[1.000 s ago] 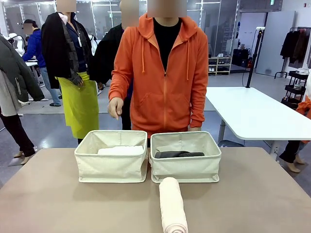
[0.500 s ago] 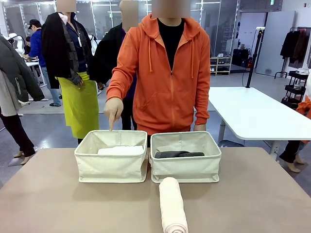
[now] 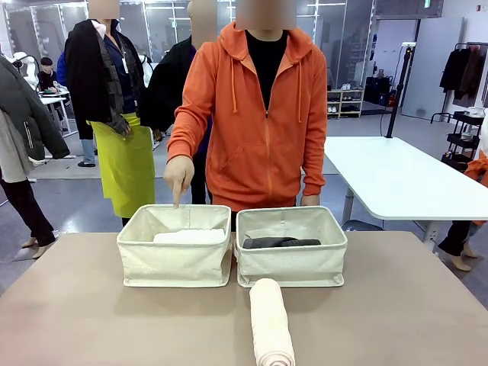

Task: Divide the towels into two baskets.
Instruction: Pick up one hotel-folded towel from the bottom of the table and place it in the Fabric basket indicated by the person.

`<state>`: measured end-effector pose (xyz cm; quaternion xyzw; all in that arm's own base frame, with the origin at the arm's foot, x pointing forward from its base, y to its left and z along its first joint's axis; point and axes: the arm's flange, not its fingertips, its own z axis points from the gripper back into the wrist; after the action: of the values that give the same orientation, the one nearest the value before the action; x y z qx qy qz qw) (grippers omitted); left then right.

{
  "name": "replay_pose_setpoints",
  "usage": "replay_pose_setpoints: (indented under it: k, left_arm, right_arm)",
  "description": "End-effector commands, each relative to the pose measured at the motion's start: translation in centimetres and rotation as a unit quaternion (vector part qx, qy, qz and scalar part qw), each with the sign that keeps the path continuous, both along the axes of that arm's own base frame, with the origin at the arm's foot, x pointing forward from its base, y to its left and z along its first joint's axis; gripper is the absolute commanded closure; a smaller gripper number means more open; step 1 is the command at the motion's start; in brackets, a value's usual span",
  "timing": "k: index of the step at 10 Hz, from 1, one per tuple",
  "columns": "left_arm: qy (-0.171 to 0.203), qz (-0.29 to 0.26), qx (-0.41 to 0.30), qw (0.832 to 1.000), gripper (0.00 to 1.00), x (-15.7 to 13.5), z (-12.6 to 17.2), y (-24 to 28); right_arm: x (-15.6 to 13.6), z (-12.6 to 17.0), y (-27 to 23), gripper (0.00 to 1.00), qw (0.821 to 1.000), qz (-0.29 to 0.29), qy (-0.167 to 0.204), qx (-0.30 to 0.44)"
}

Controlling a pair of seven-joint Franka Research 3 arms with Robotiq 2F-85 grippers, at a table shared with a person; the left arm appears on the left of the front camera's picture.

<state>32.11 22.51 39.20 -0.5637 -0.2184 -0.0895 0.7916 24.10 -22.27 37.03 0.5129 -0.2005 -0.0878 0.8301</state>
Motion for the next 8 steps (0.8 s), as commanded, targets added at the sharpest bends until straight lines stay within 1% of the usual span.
replay_pose_setpoints:
  k: [1, 6, 7, 8]
  left_arm:
    - [-0.002, 0.003, -0.003, 1.000, 0.00, -0.3, 0.3, 0.0]
    - [-0.002, 0.003, -0.003, 1.000, 0.00, -0.3, 0.3, 0.0]
    - [-0.002, 0.003, -0.003, 1.000, 0.00, -0.3, 0.3, 0.0]
    - [-0.002, 0.003, -0.003, 1.000, 0.00, -0.3, 0.3, 0.0]
  right_arm:
    - [-0.3, 0.2, 0.1, 0.00, 1.000, 0.007, -0.002, -0.002]
    - [0.0, 0.0, 0.0, 0.00, 1.000, 0.000, 0.000, 0.000]
    - [0.4, 0.5, 0.7, 0.00, 0.998, 0.065, -0.011, -0.007]
    - [1.4, 1.2, 2.8, 0.00, 0.991, 0.118, -0.027, -0.048]
